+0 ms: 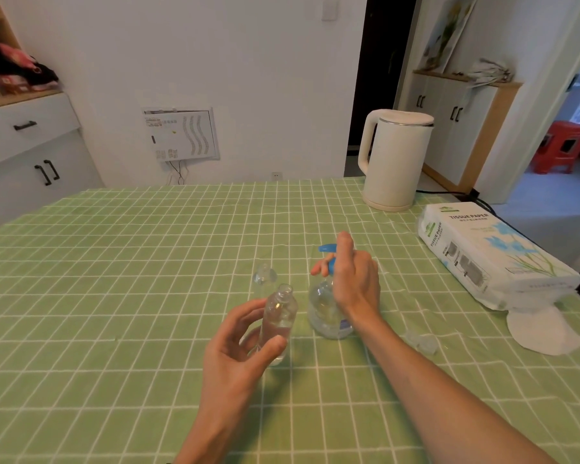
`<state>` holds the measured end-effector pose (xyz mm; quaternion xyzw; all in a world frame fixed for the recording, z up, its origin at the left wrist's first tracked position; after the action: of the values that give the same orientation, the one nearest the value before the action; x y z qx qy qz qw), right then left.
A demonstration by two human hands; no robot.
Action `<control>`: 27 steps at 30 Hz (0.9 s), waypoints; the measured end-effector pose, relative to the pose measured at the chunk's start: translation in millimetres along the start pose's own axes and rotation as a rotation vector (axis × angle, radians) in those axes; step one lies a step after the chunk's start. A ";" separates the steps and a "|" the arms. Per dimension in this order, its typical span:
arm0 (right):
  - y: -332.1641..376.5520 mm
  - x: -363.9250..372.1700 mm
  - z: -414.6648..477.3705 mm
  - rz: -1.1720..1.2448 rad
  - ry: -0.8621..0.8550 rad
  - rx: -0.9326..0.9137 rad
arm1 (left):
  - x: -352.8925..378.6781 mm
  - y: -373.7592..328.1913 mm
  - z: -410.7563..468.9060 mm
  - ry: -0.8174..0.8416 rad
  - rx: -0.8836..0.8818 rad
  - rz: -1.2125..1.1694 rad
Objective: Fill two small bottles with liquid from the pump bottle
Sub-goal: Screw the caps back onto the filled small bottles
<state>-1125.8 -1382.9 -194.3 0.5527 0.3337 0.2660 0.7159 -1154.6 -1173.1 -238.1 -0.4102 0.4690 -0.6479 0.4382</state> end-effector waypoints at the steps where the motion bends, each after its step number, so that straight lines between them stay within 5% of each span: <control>1: 1.0 -0.8 0.0 0.003 0.031 0.013 | -1.5 0.8 -1.5 -0.001 -0.006 -0.016; 7: 16.4 -30.5 -8.4 0.086 0.271 0.073 | -16.4 10.7 -6.1 -0.008 -0.030 -0.059; 12: 13.4 -89.6 -24.7 -0.298 0.186 -0.036 | -25.3 19.5 -14.2 -0.008 -0.013 -0.039; 16: -15.0 -135.7 -52.9 -0.684 0.175 0.050 | -26.9 20.2 -22.5 0.018 0.023 -0.002; 27: -56.4 -154.5 -86.6 -0.793 0.136 0.099 | -27.3 7.5 -50.0 0.125 0.029 0.086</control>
<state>-1290.2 -1459.6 -235.0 0.3961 0.5801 -0.0112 0.7117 -1192.7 -1135.9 -259.7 -0.3420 0.5034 -0.6594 0.4413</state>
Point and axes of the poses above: each hand's wrist, its own z-axis towards the middle knuckle, its own x-axis out of the palm, y = z × x, the point moved 3 cm from there along z, towards the middle knuckle, and after that the axes turned 7 degrees about z, right-handed, at the moved point
